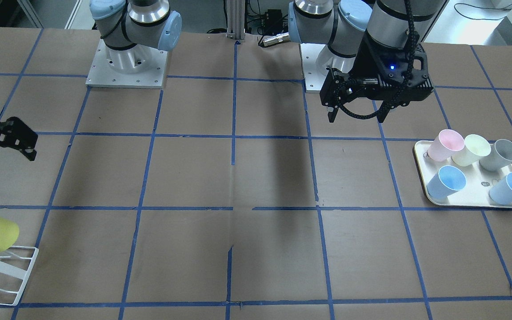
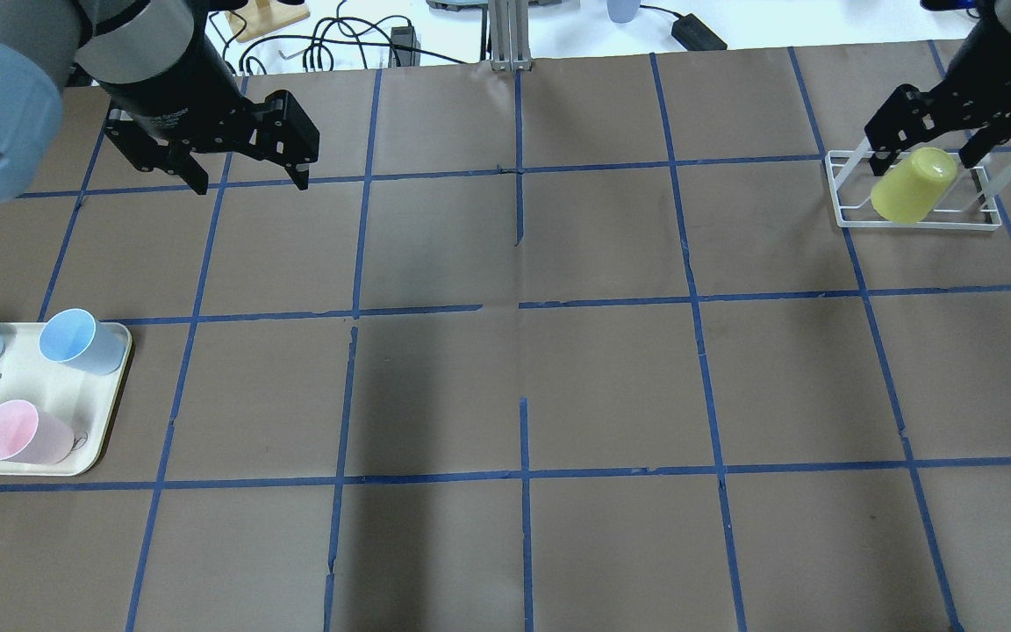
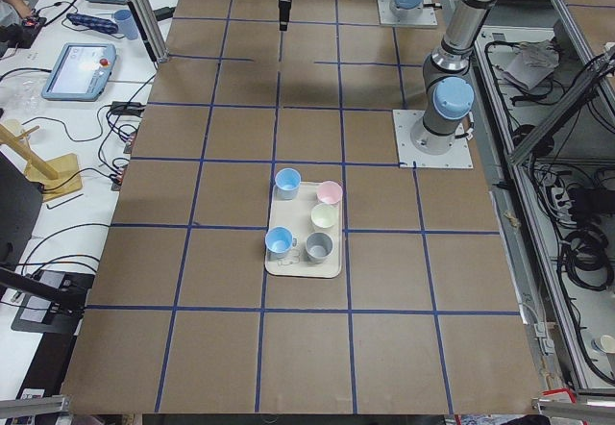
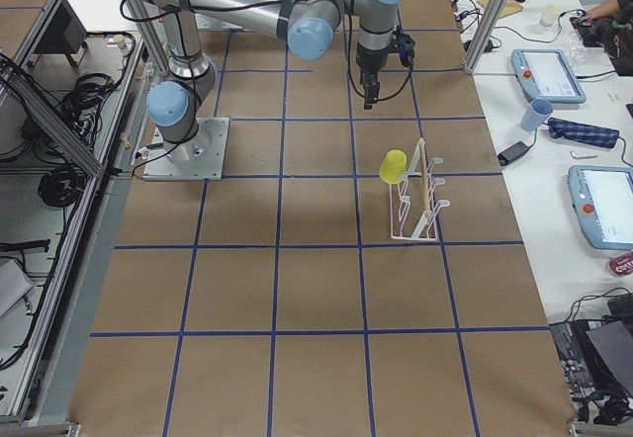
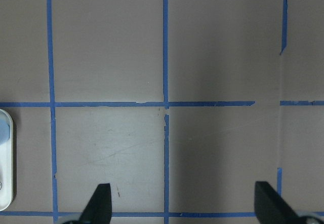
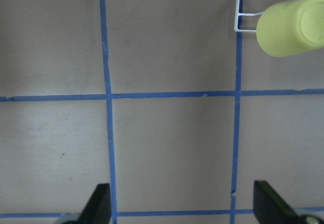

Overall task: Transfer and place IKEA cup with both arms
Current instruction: 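Move the right gripper to the yellow cup on the wire rack, then close the right gripper around the yellow cup's base, then lift the yellow cup with the right gripper while the left gripper moves inward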

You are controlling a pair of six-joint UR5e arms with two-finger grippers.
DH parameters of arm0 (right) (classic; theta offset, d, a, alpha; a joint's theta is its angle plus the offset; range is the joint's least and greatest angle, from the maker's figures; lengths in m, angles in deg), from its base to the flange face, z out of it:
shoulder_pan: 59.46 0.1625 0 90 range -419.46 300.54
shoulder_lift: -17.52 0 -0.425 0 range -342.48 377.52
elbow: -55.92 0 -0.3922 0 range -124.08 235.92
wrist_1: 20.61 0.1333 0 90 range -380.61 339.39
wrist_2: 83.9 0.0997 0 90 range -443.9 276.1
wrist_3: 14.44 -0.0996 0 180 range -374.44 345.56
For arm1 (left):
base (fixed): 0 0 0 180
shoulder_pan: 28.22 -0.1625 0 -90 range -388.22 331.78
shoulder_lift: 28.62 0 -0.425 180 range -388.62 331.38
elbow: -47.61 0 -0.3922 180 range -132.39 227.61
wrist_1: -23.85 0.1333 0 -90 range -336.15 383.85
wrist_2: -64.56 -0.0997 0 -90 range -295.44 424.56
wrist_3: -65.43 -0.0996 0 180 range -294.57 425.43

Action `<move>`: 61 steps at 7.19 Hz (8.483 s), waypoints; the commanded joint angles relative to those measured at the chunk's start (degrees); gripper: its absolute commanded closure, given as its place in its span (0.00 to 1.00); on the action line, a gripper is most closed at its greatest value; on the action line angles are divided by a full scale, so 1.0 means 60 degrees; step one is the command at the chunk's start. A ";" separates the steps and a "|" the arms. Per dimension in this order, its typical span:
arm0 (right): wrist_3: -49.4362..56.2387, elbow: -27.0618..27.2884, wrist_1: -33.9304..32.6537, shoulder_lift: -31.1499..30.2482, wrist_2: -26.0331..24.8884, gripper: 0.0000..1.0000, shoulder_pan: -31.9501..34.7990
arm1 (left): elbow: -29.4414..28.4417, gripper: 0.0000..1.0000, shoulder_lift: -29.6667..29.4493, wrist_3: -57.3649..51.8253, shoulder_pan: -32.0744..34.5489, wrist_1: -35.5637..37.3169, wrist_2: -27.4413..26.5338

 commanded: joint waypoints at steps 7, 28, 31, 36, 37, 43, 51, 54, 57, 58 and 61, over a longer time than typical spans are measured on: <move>0.1905 0.0039 -0.2820 0.2148 -0.0218 0.00 -0.0795 | 0.0005 0.00 -0.0008 0.0000 -0.0004 -0.0047 0.0074; 0.1832 -0.0078 -0.3187 0.2676 0.0237 0.25 -0.0781 | -0.0010 0.00 -0.0022 0.0000 -0.0004 -0.0018 0.0089; 0.1832 -0.0077 -0.3143 0.2690 0.0237 0.14 -0.0781 | 0.0005 0.00 -0.0022 0.0000 -0.0004 -0.0003 0.0089; 0.1832 -0.0004 -0.3099 0.2676 0.0237 0.29 -0.0781 | -0.0010 0.00 0.0022 0.0029 -0.0019 -0.0076 0.0089; 0.1832 -0.0019 -0.3084 0.2676 0.0237 0.46 -0.0781 | -0.0010 0.00 0.0007 0.0015 -0.0019 -0.0076 0.0089; 0.1920 -0.0647 -0.2398 0.2603 -0.0071 0.78 -0.0781 | 0.0180 0.00 0.0036 0.0000 -0.0823 -0.0120 0.2004; 0.1526 -0.2744 0.2636 0.0731 0.0977 0.84 0.0006 | 0.1218 0.00 0.0153 -0.0292 -0.2201 -0.0603 0.7200; -0.0811 -0.2555 0.3126 0.0247 0.2420 0.80 0.1237 | 0.2680 0.00 0.0168 -0.1302 -0.2187 -0.0356 1.0770; -0.2196 -0.0715 0.3068 -0.1258 0.3248 0.81 0.2324 | 0.4001 0.00 -0.0037 -0.1319 -0.2055 0.1589 1.2918; -0.2124 0.0090 0.2967 -0.1598 0.4472 0.80 0.2267 | 0.4033 0.00 -0.0008 -0.1188 -0.2040 0.1623 1.2979; -0.2124 0.0931 0.3024 -0.1866 0.8107 0.80 0.2164 | 0.4091 0.00 0.0050 -0.0606 -0.1851 0.1608 1.3578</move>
